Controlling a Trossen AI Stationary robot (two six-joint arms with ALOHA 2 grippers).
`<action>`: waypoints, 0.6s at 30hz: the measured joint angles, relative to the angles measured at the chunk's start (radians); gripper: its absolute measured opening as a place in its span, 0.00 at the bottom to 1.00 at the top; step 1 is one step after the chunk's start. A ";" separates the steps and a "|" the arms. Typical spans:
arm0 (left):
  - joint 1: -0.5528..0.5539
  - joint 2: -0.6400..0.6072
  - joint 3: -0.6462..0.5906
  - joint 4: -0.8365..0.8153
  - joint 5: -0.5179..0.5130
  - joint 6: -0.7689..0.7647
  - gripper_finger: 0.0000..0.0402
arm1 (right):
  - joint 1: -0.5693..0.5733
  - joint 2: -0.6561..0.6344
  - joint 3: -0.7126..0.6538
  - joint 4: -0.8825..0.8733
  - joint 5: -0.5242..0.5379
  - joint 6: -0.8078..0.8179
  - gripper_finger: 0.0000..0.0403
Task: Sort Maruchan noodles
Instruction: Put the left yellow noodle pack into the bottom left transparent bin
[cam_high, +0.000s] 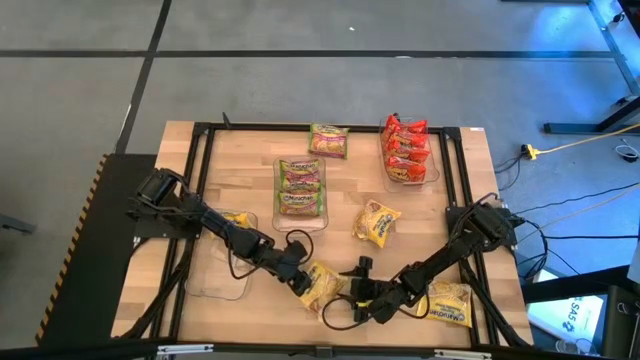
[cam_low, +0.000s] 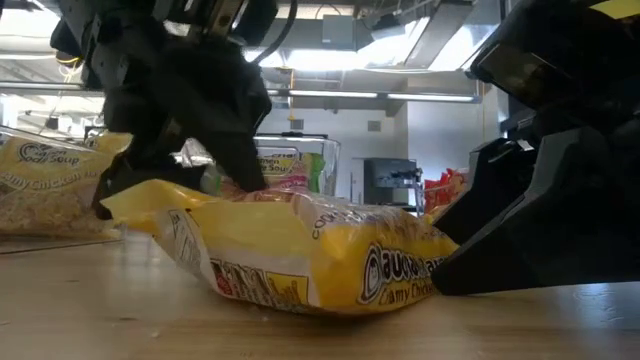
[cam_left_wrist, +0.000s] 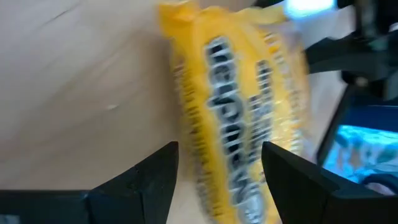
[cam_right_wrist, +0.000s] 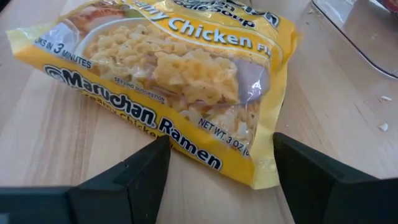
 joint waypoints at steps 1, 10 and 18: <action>0.001 0.000 0.000 0.018 0.002 0.000 0.56 | 0.000 0.000 0.000 0.000 0.000 0.000 0.63; 0.001 0.008 0.000 0.076 0.022 -0.021 0.56 | -0.007 0.002 0.000 0.020 -0.006 -0.004 0.63; 0.001 0.089 0.004 0.138 0.031 -0.041 0.56 | -0.008 0.002 0.000 0.020 -0.007 -0.003 0.63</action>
